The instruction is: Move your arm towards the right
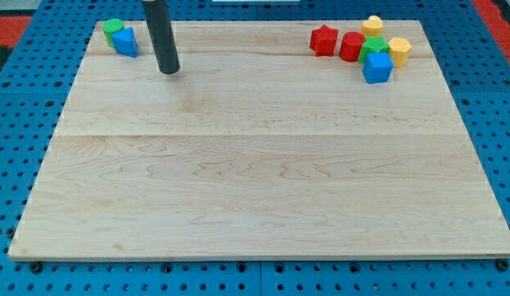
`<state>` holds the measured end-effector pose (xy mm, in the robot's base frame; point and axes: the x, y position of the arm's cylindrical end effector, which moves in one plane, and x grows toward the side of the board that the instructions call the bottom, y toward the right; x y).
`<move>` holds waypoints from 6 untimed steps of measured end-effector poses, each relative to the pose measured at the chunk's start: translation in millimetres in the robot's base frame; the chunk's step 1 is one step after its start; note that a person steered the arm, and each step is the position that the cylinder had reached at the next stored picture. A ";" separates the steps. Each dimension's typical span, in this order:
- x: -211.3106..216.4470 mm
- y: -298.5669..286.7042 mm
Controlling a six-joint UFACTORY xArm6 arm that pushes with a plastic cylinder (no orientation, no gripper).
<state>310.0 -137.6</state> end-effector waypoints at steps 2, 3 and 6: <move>1.1 0.0; 0.8 21.8; -15.7 36.1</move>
<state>294.3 -101.5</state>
